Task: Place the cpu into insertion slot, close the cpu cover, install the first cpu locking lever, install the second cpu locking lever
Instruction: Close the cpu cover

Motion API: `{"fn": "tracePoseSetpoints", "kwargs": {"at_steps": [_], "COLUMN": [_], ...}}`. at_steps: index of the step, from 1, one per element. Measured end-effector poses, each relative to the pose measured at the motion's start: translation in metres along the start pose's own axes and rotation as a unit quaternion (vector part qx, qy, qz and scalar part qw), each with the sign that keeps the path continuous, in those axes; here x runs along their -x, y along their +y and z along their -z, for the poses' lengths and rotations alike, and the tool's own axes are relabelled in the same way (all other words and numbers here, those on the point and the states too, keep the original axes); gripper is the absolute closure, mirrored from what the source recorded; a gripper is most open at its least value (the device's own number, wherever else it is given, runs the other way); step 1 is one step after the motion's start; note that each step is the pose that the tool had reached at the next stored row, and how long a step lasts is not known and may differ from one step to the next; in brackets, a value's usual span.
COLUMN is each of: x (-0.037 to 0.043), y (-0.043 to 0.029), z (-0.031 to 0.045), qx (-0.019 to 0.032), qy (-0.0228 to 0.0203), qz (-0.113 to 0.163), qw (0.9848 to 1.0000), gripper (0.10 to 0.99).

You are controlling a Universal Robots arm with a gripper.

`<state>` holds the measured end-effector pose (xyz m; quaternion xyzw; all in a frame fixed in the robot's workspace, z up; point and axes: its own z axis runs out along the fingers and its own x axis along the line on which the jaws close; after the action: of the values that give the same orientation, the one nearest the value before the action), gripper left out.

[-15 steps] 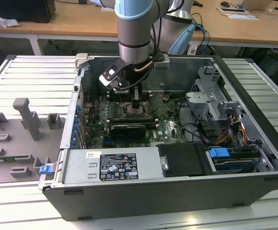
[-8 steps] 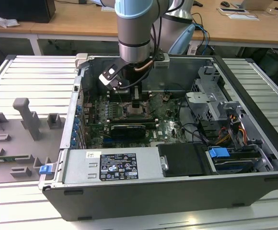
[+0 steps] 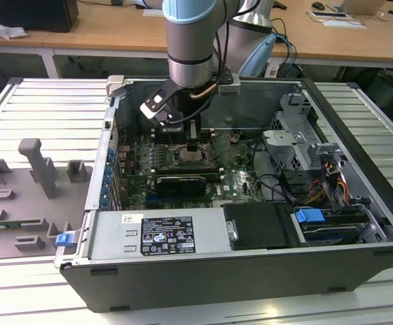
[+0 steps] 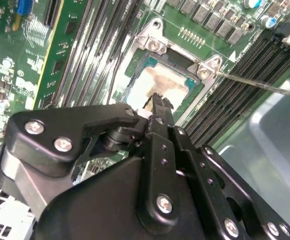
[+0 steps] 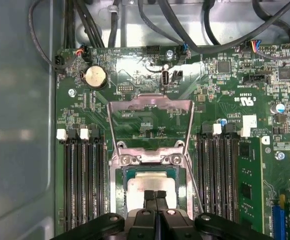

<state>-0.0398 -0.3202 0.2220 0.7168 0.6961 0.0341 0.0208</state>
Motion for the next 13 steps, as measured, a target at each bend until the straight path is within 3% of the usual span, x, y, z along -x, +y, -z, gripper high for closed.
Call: {"fn": "tracePoseSetpoints", "kwargs": {"at_steps": [3, 7, 13], "x": [-0.0001, -0.0005, -0.0008], "y": [0.0016, 0.0031, 0.0126], "z": [0.0067, 0.0239, 0.0241], "qx": [-0.0004, -0.0003, -0.0027], "qy": [0.0000, 0.0001, 0.0000], "qz": [0.000, 0.000, 0.000], "qw": [1.0000, 1.0000, 1.0000], "gripper": [0.980, 0.980, 0.980]}}
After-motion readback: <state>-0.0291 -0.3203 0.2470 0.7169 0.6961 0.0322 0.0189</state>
